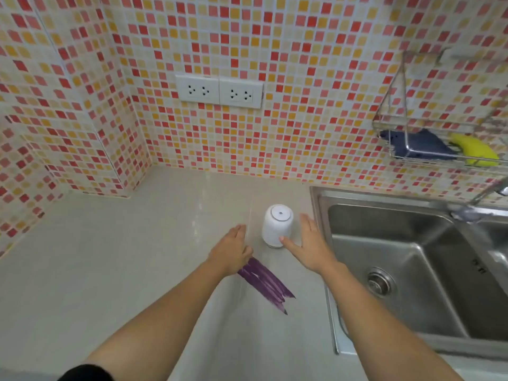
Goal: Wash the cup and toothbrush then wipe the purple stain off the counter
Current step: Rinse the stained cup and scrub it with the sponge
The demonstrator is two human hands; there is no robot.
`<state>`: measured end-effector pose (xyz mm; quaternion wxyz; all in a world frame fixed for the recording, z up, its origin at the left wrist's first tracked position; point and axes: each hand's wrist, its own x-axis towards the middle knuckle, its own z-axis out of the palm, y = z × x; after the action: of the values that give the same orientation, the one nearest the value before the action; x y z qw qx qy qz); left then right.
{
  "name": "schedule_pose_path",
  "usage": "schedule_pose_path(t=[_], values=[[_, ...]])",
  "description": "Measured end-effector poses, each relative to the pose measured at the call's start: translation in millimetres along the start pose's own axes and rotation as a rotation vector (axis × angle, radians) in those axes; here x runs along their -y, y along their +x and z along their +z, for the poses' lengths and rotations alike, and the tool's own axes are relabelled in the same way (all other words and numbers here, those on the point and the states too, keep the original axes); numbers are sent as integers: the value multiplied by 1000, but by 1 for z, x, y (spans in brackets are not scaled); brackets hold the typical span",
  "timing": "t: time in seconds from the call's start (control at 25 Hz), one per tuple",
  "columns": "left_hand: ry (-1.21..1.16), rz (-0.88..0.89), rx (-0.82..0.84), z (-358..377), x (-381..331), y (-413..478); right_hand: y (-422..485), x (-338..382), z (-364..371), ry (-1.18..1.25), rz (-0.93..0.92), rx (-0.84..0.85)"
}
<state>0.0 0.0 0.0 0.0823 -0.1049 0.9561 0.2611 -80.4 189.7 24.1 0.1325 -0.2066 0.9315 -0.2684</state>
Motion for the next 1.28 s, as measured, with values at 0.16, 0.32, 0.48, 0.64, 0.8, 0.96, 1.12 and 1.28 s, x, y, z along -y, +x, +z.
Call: schedule_pose_path(t=[0.16, 0.32, 0.48, 0.64, 0.8, 0.96, 1.12, 1.28], values=[[-121, -1, 113, 13, 3, 27, 27, 8, 6, 110, 7, 9], [-209, 1, 208, 21, 6, 65, 58, 3, 14, 71, 78, 0], [-368, -10, 238, 32, 6, 88, 72, 0, 17, 83, 112, -86], [-476, -29, 173, 42, -3, 103, 81, -5, 13, 129, 172, -150], [-498, -22, 132, 49, -14, 108, 81, -10, 10, 196, 224, -186], [-475, -40, 136, 48, -18, 112, 83, -11, 6, 266, 264, -238], [-456, -51, 150, 46, -19, 115, 84, -7, 5, 262, 264, -287], [-477, -61, 132, 47, -17, 115, 85, -4, 0, 222, 248, -299]])
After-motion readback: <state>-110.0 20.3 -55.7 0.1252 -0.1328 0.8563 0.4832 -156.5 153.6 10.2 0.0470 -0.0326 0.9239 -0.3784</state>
